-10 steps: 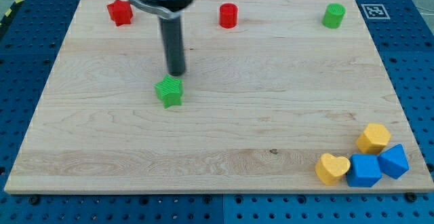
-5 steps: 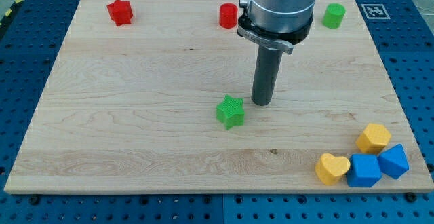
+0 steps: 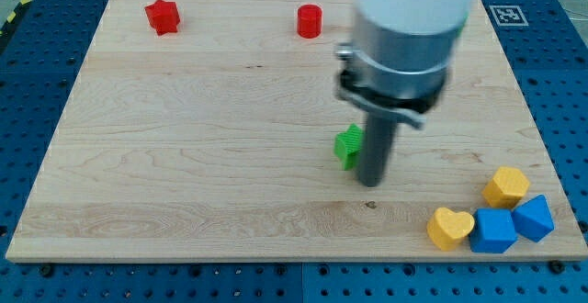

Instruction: Push the green star above the blue cube

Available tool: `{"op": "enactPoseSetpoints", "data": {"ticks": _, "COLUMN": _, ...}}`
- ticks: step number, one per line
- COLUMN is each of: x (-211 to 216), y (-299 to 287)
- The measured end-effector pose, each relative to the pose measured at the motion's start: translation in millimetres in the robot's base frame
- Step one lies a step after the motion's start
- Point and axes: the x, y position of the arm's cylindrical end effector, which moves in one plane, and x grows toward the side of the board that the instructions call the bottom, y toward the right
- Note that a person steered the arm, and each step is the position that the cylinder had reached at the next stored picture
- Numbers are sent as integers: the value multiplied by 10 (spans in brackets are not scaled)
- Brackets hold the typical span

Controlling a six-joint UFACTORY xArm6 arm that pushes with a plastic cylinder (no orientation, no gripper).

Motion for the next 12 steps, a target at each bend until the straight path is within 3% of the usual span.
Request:
{"op": "enactPoseSetpoints", "data": {"ticks": 1, "x": 1, "y": -54}}
{"op": "enactPoseSetpoints", "data": {"ticks": 2, "x": -36, "y": -614}}
{"op": "enactPoseSetpoints", "data": {"ticks": 3, "x": -386, "y": -967}}
{"op": "enactPoseSetpoints", "data": {"ticks": 4, "x": -629, "y": -638}}
{"op": "enactPoseSetpoints", "data": {"ticks": 6, "x": 9, "y": 735}}
{"op": "enactPoseSetpoints", "data": {"ticks": 7, "x": -148, "y": 621}}
{"op": "enactPoseSetpoints", "data": {"ticks": 8, "x": -428, "y": 249}}
{"op": "enactPoseSetpoints", "data": {"ticks": 9, "x": -446, "y": -184}}
{"op": "enactPoseSetpoints", "data": {"ticks": 11, "x": 78, "y": -408}}
{"op": "enactPoseSetpoints", "data": {"ticks": 12, "x": 121, "y": -72}}
